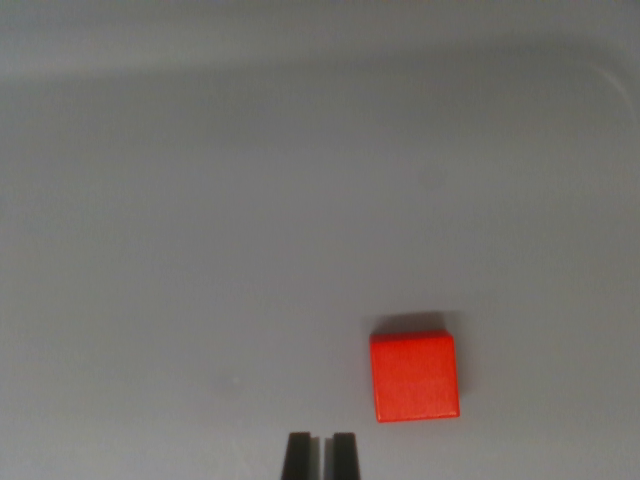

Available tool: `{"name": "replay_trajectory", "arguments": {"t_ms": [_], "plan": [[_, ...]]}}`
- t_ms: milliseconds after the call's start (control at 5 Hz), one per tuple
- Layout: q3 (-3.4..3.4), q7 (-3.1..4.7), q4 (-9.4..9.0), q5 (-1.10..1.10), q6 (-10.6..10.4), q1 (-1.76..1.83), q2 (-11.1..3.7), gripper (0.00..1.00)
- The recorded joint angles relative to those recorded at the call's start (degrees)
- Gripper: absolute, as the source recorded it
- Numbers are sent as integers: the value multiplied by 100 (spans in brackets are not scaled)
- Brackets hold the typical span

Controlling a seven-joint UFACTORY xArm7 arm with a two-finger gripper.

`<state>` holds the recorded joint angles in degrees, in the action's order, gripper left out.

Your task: Reach red block

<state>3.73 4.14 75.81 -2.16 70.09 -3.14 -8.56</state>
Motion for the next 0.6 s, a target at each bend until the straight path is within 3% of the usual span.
{"name": "replay_trajectory", "arguments": {"t_ms": [200,400,600], "plan": [[22,20,-180,8,-270,-19,-74,0],[22,20,-180,8,-270,-19,-74,0],[43,41,-361,15,-542,-38,-148,0]]}}
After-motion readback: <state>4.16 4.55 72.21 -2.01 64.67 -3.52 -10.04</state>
